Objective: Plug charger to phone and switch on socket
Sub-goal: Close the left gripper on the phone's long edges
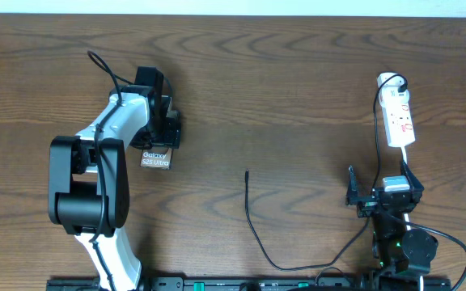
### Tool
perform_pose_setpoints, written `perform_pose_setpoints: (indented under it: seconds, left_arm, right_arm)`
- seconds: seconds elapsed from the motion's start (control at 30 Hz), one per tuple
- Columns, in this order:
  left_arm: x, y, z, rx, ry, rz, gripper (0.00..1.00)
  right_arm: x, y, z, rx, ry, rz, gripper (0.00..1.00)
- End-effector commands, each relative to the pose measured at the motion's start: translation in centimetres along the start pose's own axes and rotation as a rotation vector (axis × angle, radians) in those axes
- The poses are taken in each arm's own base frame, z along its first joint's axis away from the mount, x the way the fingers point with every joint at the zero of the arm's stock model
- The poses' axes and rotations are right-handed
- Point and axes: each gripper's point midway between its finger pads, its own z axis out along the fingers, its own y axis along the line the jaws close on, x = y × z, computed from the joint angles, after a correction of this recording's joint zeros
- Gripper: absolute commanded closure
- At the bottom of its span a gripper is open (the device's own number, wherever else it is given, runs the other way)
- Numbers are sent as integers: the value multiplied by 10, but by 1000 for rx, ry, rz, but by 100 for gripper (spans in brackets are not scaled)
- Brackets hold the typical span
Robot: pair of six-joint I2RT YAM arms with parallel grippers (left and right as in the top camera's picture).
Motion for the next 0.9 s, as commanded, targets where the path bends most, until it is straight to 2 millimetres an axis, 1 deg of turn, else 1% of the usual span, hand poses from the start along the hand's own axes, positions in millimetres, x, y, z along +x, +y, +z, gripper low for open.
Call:
perform_pose_setpoints:
  seconds: [0.0,0.33,0.47,0.73,0.87]
  left_arm:
    - [22,-3,17,16,76,-3,23]
    - [22,-3,17,17,76,-3,24]
    - [22,-3,17,16,76,-3,27]
    - [22,-3,17,17,77,-3,28]
    - [22,-3,17,17,76,-3,33]
  right_arm:
    - [1,1,0,-2,2,12,1]
    - [1,1,0,-2,2,12,1]
    - [1,1,0,-2,2,12,1]
    - [1,1,0,-2,2,12,1]
    - [1,1,0,-2,2,12,1]
